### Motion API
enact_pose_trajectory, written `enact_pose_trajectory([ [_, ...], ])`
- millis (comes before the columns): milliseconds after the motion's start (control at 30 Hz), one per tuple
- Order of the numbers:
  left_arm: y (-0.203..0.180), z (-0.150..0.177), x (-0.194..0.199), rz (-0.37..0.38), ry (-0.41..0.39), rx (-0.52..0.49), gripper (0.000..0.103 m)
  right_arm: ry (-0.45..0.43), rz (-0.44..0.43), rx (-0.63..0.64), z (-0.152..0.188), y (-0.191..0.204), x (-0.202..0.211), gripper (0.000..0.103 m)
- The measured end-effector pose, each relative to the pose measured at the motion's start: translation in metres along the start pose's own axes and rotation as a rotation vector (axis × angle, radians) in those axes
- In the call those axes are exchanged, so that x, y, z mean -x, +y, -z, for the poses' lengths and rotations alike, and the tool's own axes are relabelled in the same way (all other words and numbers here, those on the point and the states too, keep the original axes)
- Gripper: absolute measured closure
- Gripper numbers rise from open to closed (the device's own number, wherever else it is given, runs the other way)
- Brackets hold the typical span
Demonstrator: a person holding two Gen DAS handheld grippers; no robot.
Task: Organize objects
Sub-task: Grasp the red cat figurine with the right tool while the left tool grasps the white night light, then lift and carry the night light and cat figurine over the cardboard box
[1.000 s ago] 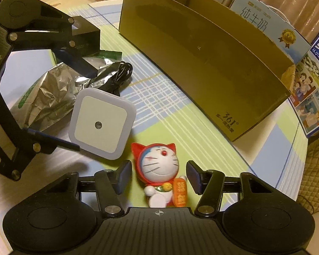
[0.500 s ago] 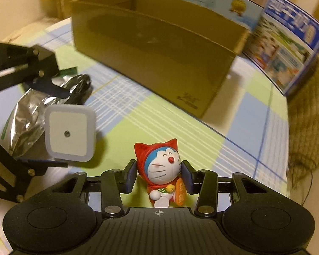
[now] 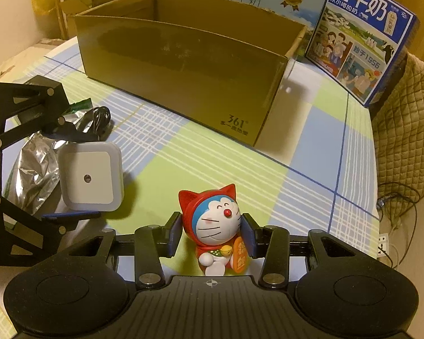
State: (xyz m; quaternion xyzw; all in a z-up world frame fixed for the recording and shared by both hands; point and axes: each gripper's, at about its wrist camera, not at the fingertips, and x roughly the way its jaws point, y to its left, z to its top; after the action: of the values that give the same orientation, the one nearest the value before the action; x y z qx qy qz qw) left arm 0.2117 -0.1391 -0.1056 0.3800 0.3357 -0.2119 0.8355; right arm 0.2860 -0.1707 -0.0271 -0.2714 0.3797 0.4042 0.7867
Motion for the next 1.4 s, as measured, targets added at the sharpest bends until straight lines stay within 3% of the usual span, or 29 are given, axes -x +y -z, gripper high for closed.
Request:
enact_pose_trajectory([
  [233,0.020,-0.002,0.011,0.043,-0.017,0.179,0.042,-0.010,0.007,-0.023,0.000,0.002,0.007,0.062],
  [433,0.054,0.002,0.028,0.111,-0.033,0.476,0.042,-0.025,0.009,-0.055,-0.004,0.006,0.023,0.062],
  [700,0.084,0.013,0.064,0.087,-0.035,0.705,0.042,-0.057,0.009,-0.128,-0.013,0.020,0.055,0.062],
  [1033,0.107,0.028,0.114,0.023,-0.056,0.794,0.042,-0.099,-0.006,-0.179,-0.026,0.048,0.094,0.062],
  [1400,0.117,0.036,0.154,-0.010,-0.084,0.824,0.042,-0.127,-0.004,-0.163,-0.034,0.074,0.123,0.062],
])
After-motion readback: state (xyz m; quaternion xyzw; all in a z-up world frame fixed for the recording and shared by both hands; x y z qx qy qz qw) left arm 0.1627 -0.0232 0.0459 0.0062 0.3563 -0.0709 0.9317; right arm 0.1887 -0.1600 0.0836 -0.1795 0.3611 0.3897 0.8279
